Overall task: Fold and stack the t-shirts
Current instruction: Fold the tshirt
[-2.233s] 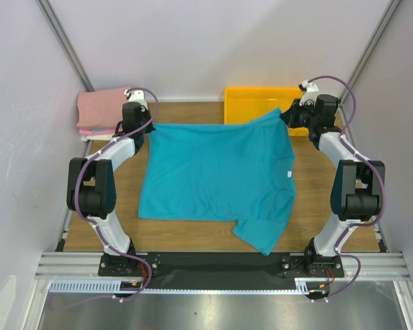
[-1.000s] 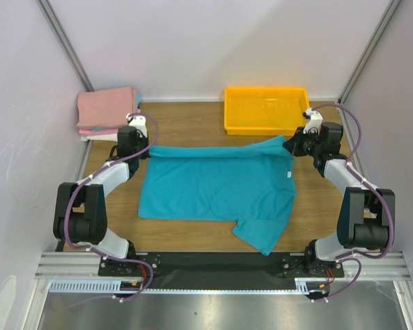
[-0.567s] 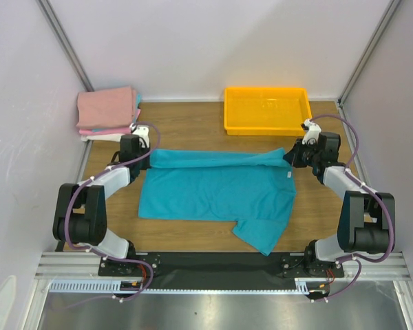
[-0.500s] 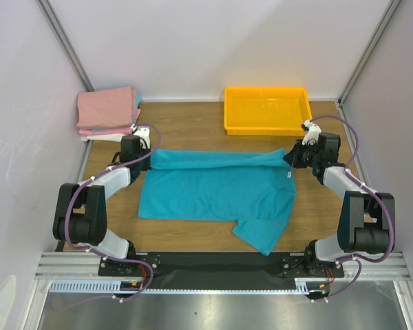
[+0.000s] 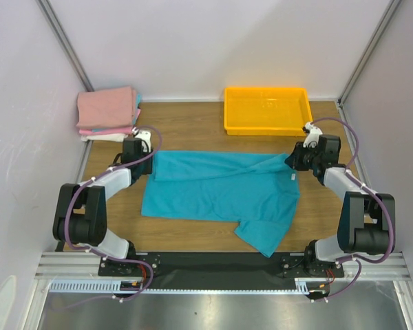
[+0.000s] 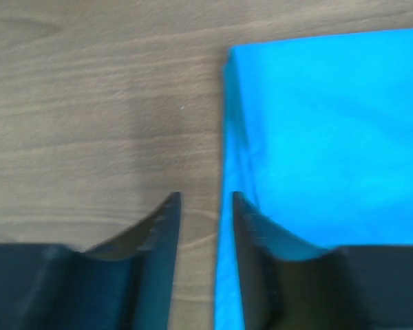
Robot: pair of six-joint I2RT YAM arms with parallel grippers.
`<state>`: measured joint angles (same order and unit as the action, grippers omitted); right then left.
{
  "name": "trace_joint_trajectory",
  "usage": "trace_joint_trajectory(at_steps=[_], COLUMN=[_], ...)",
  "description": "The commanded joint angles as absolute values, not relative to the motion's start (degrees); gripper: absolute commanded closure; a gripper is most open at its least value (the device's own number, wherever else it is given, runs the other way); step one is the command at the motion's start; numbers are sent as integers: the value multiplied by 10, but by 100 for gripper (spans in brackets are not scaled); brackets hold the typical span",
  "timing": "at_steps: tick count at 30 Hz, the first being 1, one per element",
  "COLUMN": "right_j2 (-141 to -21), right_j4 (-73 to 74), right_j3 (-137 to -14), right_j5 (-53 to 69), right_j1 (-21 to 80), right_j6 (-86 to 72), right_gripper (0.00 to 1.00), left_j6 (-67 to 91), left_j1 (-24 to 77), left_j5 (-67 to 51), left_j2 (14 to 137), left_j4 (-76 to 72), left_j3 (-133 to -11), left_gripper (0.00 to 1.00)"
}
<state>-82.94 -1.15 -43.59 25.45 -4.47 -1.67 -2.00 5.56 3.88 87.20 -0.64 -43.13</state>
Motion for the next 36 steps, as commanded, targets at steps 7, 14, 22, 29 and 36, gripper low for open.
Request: trace_joint_trajectory(at_steps=[7, 14, 22, 29, 36], right_j2=[-756, -732, -824, -885, -901], right_j4=[68, 59, 69, 54, 88], right_j3=[-487, -504, -551, -583, -593], right_j5=[258, 226, 90, 77, 32], right_j1=[-52, -49, -2, 45, 47], right_j6=[-25, -134, -210, -210, -211], right_gripper=[24, 17, 19, 19, 23], left_j6=[-10, 91, 344, 429, 464], left_j1=[55, 78, 143, 176, 176], left_j5=[98, 51, 117, 170, 183], left_j2=[771, 774, 845, 870, 897], left_j4=[39, 99, 237, 242, 240], left_j3=[-472, -537, -570, -522, -510], left_gripper=[34, 26, 29, 30, 42])
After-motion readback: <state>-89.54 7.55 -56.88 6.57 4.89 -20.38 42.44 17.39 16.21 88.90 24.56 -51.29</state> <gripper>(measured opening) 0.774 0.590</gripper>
